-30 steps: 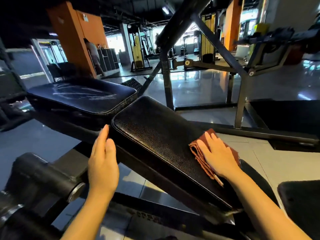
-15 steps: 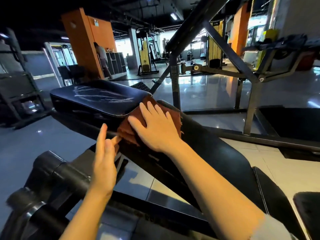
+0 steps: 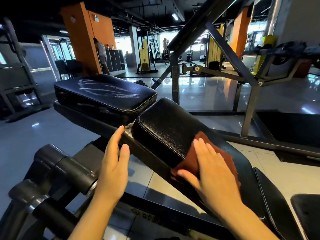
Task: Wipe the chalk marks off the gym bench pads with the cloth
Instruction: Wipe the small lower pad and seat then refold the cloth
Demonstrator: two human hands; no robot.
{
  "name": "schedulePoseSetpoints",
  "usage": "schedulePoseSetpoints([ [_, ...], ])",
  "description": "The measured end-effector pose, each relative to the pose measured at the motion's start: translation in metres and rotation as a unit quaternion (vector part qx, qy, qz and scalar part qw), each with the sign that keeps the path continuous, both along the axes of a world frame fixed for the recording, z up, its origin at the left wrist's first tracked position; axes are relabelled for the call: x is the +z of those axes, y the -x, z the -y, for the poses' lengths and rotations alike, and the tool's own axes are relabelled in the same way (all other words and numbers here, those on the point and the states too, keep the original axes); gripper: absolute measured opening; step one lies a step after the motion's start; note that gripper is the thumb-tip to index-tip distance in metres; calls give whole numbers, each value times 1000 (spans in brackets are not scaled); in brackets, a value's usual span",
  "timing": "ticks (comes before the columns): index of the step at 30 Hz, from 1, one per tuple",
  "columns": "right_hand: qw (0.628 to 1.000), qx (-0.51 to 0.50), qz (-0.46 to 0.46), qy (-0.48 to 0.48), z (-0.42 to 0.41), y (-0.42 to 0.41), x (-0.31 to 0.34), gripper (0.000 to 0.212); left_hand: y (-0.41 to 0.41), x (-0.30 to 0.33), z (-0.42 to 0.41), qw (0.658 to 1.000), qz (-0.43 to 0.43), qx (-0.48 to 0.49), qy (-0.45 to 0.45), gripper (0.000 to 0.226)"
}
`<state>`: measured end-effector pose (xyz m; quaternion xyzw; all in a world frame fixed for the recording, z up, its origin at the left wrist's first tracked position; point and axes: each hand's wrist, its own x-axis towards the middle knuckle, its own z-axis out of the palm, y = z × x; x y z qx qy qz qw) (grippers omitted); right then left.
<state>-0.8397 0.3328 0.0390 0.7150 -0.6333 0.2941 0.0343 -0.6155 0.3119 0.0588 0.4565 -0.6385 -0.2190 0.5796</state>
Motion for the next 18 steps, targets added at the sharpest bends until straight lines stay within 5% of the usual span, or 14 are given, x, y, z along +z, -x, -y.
schedulePoseSetpoints([
  [6,997,34,-17,69,64,-110,77,81,-6,-2,-3,999,-32,-1,13,45],
  [10,994,49,-46,82,66,-112,77,81,-10,-3,-3,1000,-23,8,2,43],
  [18,999,-37,10,9,-29,41,-37,96,-4,-14,-4,970,244,-20,11,64],
])
